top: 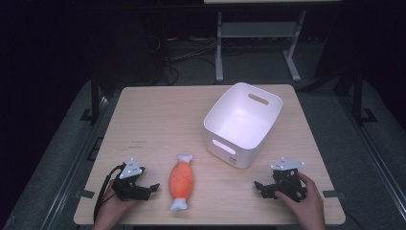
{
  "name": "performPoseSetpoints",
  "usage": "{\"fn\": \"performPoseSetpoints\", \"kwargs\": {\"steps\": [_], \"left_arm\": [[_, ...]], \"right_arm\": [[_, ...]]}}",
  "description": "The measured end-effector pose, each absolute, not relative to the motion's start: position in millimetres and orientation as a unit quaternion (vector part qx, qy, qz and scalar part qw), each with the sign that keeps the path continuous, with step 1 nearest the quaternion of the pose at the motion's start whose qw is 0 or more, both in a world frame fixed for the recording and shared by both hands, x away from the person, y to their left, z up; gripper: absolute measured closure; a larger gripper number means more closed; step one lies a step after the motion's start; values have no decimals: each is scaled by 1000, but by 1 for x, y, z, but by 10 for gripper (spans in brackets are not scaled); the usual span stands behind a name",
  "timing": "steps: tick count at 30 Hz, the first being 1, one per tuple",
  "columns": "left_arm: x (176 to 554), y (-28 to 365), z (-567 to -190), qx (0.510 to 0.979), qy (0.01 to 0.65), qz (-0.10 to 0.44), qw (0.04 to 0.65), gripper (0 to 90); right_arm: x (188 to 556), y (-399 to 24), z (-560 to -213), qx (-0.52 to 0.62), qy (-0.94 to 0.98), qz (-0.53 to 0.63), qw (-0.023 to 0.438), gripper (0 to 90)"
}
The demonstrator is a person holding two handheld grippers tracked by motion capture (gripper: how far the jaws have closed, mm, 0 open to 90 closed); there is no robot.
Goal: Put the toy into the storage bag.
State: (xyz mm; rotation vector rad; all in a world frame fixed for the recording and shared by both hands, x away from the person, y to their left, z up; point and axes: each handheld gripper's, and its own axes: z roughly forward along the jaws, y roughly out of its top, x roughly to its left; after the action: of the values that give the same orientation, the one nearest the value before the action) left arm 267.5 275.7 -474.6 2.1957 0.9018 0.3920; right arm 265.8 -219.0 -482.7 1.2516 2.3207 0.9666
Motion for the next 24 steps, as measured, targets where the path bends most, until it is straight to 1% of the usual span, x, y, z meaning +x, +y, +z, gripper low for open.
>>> {"fn": "performPoseSetpoints", "kwargs": {"steps": [7,12,14,16,18,19,20,22,24], "left_arm": [[267,276,-475,851,351,152,360,129],[267,276,-474,850,351,152,361,149],[268,277,-471,851,353,149,359,230],[268,276,-469,853,350,147,359,271],[269,276,-467,855,349,145,356,350],[269,276,-467,855,349,145,356,372],[271,275,-464,855,350,143,355,429],[276,275,-460,854,355,135,357,495],[279,273,-456,853,358,133,357,590]], "right_arm": [[266,-219,-483,439,815,340,167,0],[266,-219,-483,440,815,340,166,0],[266,-219,-483,440,815,339,166,0],[266,-219,-482,440,815,339,165,0],[266,-219,-483,440,814,340,166,0],[266,-219,-483,440,814,340,166,0],[266,-219,-483,440,814,340,166,0],[266,-219,-483,440,815,340,166,0],[266,-219,-483,439,815,340,166,0]]}}
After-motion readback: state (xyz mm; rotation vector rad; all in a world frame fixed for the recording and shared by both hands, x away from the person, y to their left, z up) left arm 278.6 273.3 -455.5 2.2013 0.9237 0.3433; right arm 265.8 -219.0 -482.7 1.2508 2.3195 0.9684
